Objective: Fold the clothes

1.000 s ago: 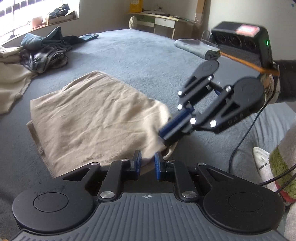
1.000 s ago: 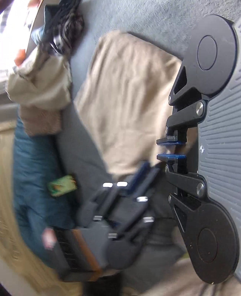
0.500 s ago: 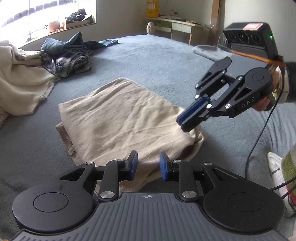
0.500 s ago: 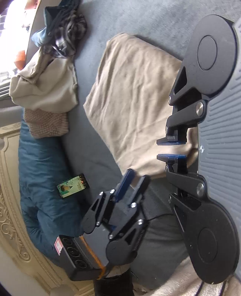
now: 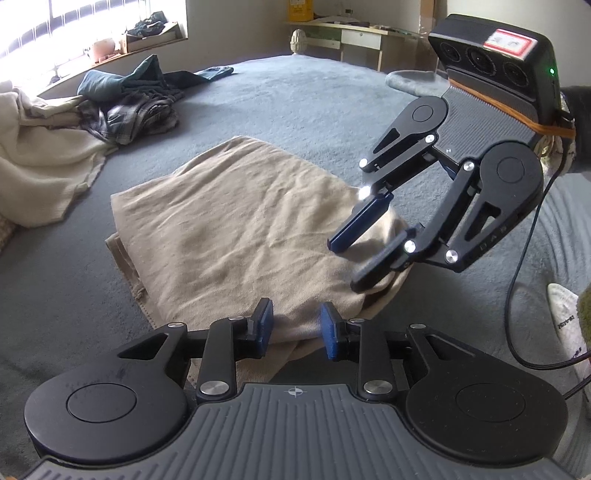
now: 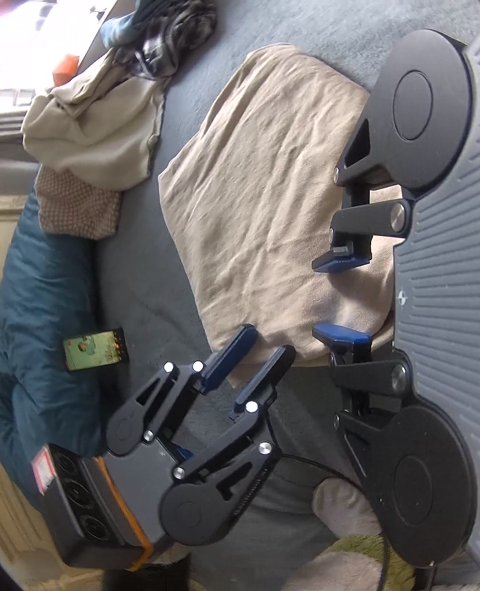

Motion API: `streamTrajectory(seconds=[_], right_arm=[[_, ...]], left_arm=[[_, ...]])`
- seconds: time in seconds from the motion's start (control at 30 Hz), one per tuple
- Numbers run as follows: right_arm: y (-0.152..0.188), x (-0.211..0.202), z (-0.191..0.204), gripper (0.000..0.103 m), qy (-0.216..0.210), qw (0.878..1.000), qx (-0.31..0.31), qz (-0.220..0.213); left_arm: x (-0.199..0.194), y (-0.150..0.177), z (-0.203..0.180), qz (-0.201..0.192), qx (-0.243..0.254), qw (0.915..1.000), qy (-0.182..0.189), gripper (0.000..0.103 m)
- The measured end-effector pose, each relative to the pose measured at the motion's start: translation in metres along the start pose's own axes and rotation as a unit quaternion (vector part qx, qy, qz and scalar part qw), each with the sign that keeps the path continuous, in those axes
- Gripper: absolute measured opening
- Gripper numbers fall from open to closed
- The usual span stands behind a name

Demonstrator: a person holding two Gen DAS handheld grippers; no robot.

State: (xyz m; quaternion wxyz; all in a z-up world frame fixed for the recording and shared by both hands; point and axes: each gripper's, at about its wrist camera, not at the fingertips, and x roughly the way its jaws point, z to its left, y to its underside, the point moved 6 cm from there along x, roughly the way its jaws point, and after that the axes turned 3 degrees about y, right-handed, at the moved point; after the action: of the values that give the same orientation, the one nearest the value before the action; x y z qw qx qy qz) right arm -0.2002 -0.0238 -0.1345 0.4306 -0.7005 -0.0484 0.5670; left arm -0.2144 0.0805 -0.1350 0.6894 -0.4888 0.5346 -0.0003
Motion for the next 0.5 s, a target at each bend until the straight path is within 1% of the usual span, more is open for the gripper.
streamTrajectory(seconds=[0.07,0.2,0.3,0.4,0.5], right_arm=[[0.002,0.003,0.003,0.039,0.005,1.0,-0.023,0.01],[0.005,0.012,0.01,0.038,0.039,0.996,-0.074,0.02],[0.006,0.014,0.014,0.036,0.056,0.995,-0.085,0.02],[0.007,0.012,0.015,0.028,0.065,0.994,-0.082,0.015],[0.006,0.007,0.016,0.019,0.079,0.994,-0.078,0.009]], left_arm=[[0.001,-0.001,0.001,0.001,-0.002,1.0,0.002,0.028],[0.0,-0.003,0.002,0.0,-0.008,1.0,0.004,0.029],[0.0,-0.004,0.002,-0.001,-0.01,0.9999,0.005,0.031],[-0.002,-0.005,0.002,-0.004,-0.012,0.9999,0.005,0.033],[-0.006,-0.008,0.003,-0.012,-0.019,0.9997,0.008,0.035]])
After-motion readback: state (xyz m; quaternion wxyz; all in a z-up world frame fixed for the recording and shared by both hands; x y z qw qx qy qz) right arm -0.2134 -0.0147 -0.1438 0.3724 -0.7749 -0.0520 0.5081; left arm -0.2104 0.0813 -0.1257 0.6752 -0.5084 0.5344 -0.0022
